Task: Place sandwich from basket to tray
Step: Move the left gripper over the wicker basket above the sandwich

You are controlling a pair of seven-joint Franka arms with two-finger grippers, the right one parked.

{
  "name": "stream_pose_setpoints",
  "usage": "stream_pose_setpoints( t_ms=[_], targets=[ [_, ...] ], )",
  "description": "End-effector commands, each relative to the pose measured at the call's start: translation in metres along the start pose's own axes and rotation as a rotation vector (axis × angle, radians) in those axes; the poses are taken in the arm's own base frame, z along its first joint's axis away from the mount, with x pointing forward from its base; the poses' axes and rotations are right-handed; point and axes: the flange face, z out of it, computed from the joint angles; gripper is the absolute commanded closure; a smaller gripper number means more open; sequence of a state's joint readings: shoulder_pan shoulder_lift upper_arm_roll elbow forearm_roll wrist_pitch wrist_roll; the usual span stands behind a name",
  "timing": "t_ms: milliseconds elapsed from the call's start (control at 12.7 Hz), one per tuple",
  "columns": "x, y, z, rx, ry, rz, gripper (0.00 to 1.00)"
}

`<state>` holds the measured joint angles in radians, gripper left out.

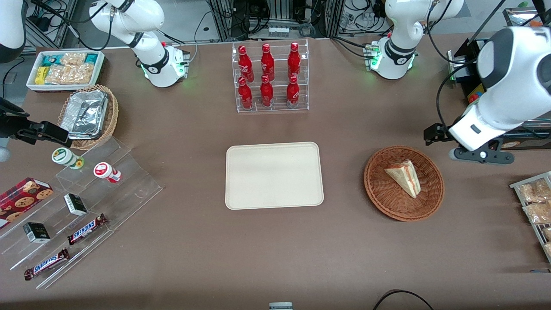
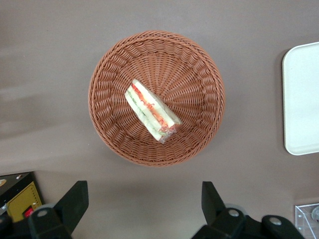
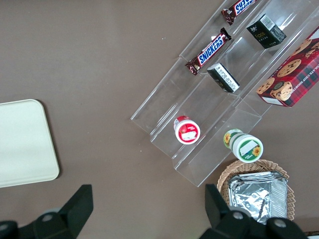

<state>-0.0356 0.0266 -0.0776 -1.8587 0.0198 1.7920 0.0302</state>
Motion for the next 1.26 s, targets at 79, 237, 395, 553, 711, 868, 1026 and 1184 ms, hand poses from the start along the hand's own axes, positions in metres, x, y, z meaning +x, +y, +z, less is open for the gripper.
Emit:
stream_pose_setpoints(
  t_ms=[79, 237, 395, 553, 711, 868, 1026, 1184],
  targets=[
    [-0.004, -0.002, 0.031, -0.008, 0.038, 0.005, 0.00],
    [-0.006, -0.004, 0.057, -0.008, 0.052, -0.008, 0.00],
    [-0.009, -0.013, 0.079, -0.012, 0.067, -0.037, 0.00],
    [-0.012, -0.012, 0.106, -0.017, 0.088, -0.107, 0.00],
    [-0.015, -0.012, 0.119, -0.022, 0.107, -0.199, 0.00],
    [-0.011, -0.011, 0.126, -0.034, 0.119, -0.328, 0.00],
    [-0.006, -0.007, 0.139, -0.046, 0.115, -0.486, 0.00],
    [-0.003, -0.005, 0.152, -0.059, 0.097, -0.636, 0.00]
  ],
)
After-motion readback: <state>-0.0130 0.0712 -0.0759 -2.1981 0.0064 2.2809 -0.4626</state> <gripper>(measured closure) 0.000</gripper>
